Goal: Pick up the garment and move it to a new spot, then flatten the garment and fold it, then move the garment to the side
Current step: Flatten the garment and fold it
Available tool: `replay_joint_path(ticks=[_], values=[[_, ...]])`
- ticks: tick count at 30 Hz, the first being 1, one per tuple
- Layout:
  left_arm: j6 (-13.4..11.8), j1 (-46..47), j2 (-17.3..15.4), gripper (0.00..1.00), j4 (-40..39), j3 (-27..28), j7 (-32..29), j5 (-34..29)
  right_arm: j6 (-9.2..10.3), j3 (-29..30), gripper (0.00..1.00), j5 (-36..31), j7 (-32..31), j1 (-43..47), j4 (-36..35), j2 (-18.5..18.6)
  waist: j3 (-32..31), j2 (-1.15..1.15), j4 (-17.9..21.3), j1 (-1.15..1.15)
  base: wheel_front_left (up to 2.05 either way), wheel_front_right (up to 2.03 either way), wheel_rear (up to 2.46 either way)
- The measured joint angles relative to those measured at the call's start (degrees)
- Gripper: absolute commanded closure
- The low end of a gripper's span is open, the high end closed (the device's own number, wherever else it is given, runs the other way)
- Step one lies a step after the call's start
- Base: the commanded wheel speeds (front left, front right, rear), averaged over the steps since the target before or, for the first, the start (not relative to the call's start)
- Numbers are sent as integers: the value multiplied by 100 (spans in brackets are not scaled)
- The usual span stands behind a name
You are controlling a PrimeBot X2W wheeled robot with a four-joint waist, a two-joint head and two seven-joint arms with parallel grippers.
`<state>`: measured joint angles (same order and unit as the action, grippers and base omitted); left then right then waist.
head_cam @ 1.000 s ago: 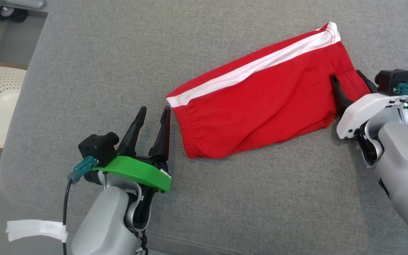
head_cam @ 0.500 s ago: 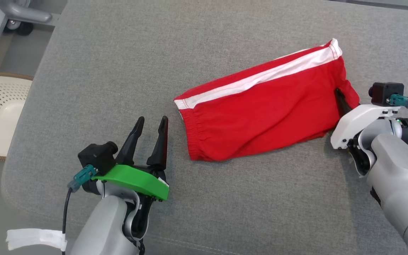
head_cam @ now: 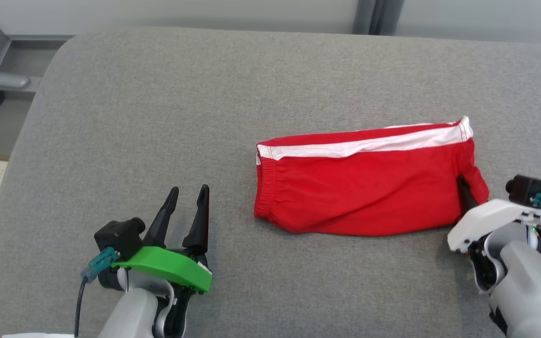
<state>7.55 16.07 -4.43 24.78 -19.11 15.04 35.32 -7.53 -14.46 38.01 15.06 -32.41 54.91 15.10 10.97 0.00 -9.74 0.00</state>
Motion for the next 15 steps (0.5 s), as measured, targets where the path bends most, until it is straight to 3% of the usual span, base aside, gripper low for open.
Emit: replay_joint_path(ticks=[10, 15], values=[[0, -259, -32, 0, -24, 140, 0, 42, 1, 857, 100, -850, -1, 862, -962, -381, -397, 0, 529, 0, 0, 0, 0], [0, -283, -29, 0, -20, 98, -1, 43, 5, 571, 100, -1369, -1, 902, -1902, -604, -501, 0, 587, 0, 0, 0, 0]])
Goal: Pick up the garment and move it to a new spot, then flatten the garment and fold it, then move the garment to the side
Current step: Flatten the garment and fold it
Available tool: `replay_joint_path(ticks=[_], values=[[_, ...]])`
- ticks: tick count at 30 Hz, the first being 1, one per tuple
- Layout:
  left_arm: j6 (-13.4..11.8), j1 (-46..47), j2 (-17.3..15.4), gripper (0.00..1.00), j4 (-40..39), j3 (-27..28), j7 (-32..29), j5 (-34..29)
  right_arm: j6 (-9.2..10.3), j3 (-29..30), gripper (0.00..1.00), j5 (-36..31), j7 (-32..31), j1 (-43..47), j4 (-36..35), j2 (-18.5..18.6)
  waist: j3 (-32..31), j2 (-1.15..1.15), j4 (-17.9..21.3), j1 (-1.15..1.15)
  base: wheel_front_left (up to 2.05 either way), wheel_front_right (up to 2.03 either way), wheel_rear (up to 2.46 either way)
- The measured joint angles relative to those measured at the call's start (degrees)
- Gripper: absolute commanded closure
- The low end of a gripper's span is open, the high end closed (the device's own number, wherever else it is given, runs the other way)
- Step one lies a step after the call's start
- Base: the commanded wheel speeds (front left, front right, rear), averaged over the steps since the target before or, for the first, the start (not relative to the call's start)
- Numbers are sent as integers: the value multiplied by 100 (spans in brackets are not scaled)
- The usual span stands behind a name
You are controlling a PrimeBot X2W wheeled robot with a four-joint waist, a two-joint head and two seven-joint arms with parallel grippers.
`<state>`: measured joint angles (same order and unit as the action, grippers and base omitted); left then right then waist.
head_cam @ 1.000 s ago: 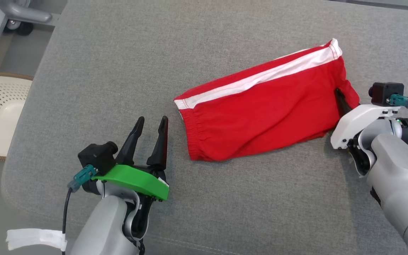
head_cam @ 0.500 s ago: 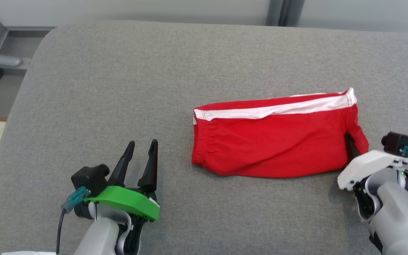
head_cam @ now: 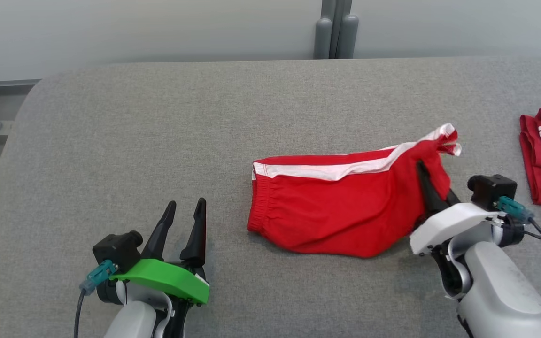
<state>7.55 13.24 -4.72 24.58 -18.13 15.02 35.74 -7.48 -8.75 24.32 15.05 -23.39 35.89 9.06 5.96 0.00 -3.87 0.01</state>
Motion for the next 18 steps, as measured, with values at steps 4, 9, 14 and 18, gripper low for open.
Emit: replay_joint_path(ticks=[4, 9, 14, 18], values=[[0, -43, 7, 0, 32, -20, 1, 5, 0, -500, 100, -97, 0, 65, -442, -130, -13, 0, -100, 0, 0, 0, 0], [0, -54, 18, 0, 62, -52, 1, 40, 0, -1274, 100, 1, 0, 32, -603, -312, -28, 0, -279, 0, 0, 0, 0], [0, -60, 26, 0, 109, -146, 1, 51, 0, -1879, 100, 160, 0, -102, -425, -455, -51, 0, -495, 0, 0, 0, 0], [0, -60, 21, 0, 126, -183, 1, 52, 0, -2252, 100, 303, 1, -235, -71, -557, -75, 0, -652, 0, 0, 0, 0]])
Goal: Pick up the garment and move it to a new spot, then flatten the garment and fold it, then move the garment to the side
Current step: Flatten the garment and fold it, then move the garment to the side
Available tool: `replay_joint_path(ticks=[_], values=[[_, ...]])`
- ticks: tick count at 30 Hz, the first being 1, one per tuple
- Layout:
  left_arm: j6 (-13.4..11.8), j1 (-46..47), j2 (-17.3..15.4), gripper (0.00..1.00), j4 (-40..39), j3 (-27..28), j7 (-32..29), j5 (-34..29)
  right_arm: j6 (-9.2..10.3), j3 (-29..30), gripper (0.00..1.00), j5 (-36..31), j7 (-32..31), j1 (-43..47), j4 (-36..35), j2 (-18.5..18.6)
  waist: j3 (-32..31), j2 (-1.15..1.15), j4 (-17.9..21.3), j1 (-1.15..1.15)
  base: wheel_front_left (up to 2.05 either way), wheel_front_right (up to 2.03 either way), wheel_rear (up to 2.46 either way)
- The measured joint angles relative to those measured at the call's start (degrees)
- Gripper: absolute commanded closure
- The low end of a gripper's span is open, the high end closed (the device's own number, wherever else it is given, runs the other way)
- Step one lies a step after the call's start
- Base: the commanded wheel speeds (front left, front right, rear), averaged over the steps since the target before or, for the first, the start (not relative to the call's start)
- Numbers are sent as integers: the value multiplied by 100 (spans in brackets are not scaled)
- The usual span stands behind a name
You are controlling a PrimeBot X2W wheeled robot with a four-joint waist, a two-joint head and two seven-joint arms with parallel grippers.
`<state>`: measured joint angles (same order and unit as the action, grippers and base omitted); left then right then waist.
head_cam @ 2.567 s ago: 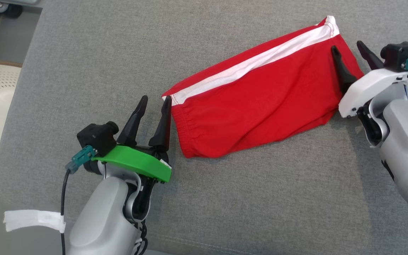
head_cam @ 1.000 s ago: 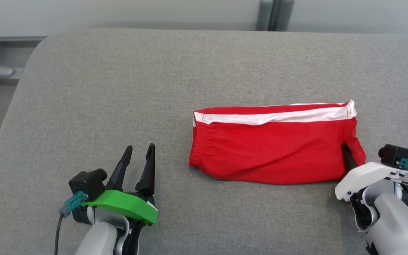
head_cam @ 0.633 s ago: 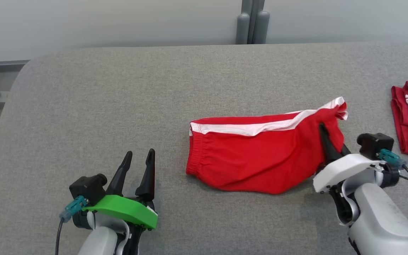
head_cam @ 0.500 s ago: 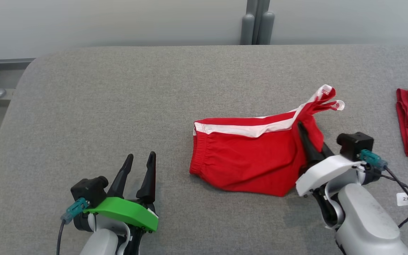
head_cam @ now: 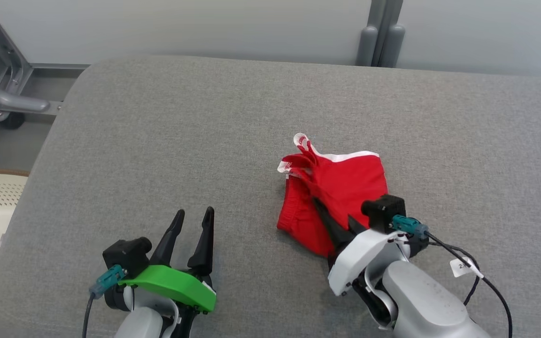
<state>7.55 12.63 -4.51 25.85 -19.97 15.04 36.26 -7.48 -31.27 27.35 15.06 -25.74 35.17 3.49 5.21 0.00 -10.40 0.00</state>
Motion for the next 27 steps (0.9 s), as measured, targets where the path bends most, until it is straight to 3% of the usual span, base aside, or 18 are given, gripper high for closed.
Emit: replay_joint_path(ticks=[1, 2, 4, 10, 14, 19, 27], values=[[0, 0, -4, 0, 4, -12, 0, 0, 0, -107, 100, 33, -1, -29, 113, -20, -6, 0, -34, 0, 0, 0, 0], [0, 0, -5, 0, 9, -24, 0, 0, 0, -174, 83, 79, -1, -40, 216, -44, -11, 0, -65, 0, 0, 0, 0], [0, -1, -7, 0, 14, -18, 0, 1, 0, -282, 0, 189, -1, -54, 320, -53, -22, 0, -119, 0, 0, 0, 0], [0, -69, -33, 0, 7, 110, 0, 0, 0, -236, 0, 601, -1, -114, -53, -66, -48, 0, -117, 0, 0, 0, 0], [0, -112, -33, 0, -14, 177, 0, -22, -1, 475, 0, 516, -1, -51, -305, -35, -64, 0, -25, 0, 0, 0, 0], [0, -105, -42, 0, -140, 93, 0, -215, 0, 1572, 0, 103, 0, 114, 211, 176, -19, 0, 59, 0, 0, 0, 0], [0, -73, -26, 0, -181, 51, 0, -313, 0, 1846, 0, 42, -1, 107, 1020, 86, 104, 0, 4, 0, 0, 0, 0]])
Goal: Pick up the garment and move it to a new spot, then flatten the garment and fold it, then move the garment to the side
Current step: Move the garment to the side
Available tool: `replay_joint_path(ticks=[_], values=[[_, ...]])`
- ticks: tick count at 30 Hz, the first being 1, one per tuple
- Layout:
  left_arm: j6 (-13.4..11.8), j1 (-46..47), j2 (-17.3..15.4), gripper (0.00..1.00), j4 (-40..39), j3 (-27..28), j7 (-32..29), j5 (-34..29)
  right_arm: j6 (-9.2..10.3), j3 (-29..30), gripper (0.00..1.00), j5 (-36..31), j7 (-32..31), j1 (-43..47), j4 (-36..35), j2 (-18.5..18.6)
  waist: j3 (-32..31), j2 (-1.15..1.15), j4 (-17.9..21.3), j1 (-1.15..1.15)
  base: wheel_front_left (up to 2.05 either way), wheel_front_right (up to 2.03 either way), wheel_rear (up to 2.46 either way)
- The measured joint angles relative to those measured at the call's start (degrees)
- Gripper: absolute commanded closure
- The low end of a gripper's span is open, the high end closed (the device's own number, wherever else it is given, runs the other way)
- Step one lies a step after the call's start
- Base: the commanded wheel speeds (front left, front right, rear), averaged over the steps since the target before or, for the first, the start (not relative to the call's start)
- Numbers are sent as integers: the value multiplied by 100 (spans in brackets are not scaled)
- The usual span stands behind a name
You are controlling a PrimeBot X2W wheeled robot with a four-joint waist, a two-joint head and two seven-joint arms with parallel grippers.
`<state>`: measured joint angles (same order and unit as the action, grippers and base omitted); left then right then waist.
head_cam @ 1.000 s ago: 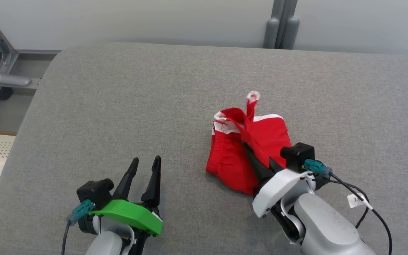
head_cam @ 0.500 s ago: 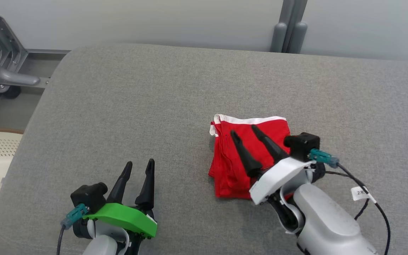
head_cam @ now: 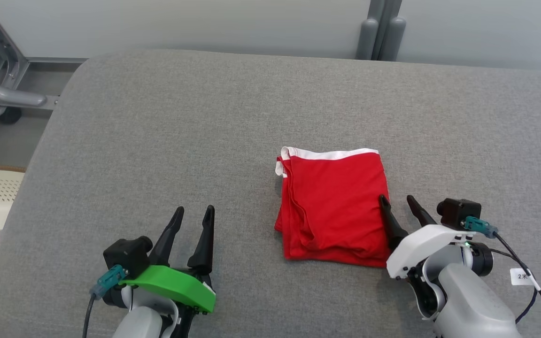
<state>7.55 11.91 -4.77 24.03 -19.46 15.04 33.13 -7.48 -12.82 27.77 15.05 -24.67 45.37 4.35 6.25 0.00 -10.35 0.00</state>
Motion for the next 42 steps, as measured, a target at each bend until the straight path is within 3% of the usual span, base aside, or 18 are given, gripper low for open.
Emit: replay_joint_path(ticks=[10, 11, 12, 13, 17, 26, 42], values=[[0, 71, 4, 0, 7, -124, 0, -2, 0, -328, 0, 512, -1, -257, 875, -115, 84, 0, -230, 0, 0, 0, 0], [0, 82, 4, 0, 5, -133, 0, -16, 0, -391, 10, 594, -2, -282, 925, -118, 85, 0, -249, 0, 0, 0, 0], [0, 84, 5, 0, 2, -141, 0, -42, 0, -461, 75, 662, -1, -309, 962, -122, 85, 0, -266, 0, 0, 0, 0], [0, 83, 5, 0, 2, -144, 0, -49, 0, -523, 100, 711, 0, -332, 983, -119, 83, 0, -279, 0, 0, 0, 0], [0, 80, -19, 0, -14, -138, 0, -100, 0, -706, 100, 755, -1, -391, 948, -108, 40, 0, -223, 0, 0, 0, 0], [0, 76, -66, 0, -98, -64, 0, -224, -1, -416, 100, 584, 0, -375, 488, 58, -25, 0, 295, 0, 0, 0, 0], [-1, 357, -169, 0, -111, -96, 9, -411, 0, -568, 100, 676, 0, -267, 257, -33, 73, 0, 2216, 0, 0, 0, 0]])
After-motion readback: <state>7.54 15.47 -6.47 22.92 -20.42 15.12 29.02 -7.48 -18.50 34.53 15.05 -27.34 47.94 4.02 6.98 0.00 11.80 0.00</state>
